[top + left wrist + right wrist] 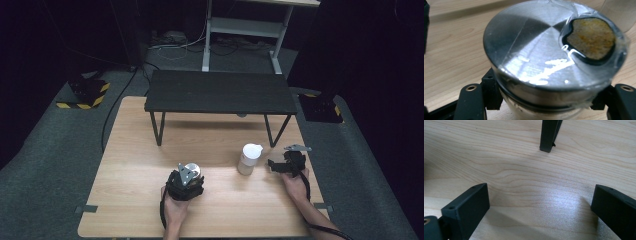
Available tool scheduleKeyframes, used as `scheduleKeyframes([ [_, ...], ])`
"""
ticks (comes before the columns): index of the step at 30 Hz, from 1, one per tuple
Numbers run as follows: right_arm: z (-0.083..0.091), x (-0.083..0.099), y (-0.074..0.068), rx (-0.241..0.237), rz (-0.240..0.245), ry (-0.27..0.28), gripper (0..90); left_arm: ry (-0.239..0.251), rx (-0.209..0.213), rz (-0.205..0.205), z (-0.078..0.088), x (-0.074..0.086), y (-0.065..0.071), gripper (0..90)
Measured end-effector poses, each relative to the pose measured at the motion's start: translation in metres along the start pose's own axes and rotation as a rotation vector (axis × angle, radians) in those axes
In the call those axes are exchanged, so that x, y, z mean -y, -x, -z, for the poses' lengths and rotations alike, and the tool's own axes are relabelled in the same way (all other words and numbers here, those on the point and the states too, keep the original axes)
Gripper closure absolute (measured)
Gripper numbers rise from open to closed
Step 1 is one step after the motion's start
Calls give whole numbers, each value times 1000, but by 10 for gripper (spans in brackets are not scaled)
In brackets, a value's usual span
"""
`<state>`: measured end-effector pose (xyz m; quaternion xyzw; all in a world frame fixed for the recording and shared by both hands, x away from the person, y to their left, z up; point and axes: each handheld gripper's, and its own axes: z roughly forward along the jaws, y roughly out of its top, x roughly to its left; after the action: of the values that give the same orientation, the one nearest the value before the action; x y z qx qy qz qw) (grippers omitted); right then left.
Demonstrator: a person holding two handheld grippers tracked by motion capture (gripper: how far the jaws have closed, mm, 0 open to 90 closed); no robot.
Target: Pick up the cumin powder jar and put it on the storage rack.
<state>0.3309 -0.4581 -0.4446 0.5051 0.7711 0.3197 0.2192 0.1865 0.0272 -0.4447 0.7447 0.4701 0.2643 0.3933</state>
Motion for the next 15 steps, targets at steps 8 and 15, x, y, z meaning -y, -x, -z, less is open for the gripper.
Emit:
scheduleKeyframes([
  [8,0,0,0,0,0,0,12,16,22,2,5,-9,-4,314],
  [15,0,0,0,-2,2,1,13,14,39,-12,13,-28,-6,315],
])
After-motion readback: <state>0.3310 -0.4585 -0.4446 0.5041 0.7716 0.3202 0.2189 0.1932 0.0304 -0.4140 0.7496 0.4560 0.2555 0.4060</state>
